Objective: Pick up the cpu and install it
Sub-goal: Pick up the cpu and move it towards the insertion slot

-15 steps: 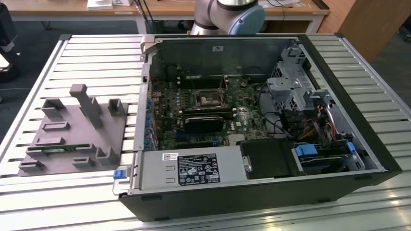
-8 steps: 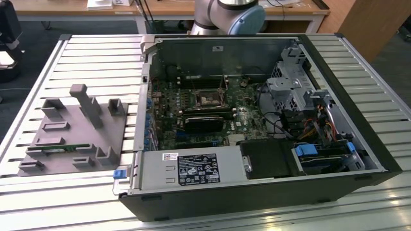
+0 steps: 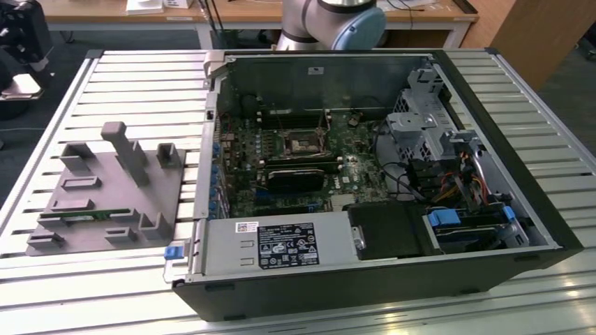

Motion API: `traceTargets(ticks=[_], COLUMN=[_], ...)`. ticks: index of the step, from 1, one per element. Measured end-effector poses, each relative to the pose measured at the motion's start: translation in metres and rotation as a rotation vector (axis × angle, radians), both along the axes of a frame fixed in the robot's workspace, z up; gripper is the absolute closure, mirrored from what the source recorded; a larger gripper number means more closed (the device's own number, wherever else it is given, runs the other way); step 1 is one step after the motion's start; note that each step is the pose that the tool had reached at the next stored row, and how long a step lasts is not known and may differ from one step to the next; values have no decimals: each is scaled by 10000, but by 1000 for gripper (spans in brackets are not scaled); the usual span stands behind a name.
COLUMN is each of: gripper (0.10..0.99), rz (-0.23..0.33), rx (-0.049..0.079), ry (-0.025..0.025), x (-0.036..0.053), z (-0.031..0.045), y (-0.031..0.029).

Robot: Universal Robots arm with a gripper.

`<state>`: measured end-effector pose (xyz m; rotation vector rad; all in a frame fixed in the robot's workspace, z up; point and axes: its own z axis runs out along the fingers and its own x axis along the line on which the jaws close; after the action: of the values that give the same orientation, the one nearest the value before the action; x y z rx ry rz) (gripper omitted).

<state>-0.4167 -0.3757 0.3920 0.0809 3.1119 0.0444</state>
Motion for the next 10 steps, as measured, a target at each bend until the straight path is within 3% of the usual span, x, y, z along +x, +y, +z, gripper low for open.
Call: traceTargets(ticks=[5, 10], gripper=[561, 561], rz=[-1, -1], rx=[0, 0], ry=[1, 0], x=[172, 279], z=[1, 0], y=[0, 0])
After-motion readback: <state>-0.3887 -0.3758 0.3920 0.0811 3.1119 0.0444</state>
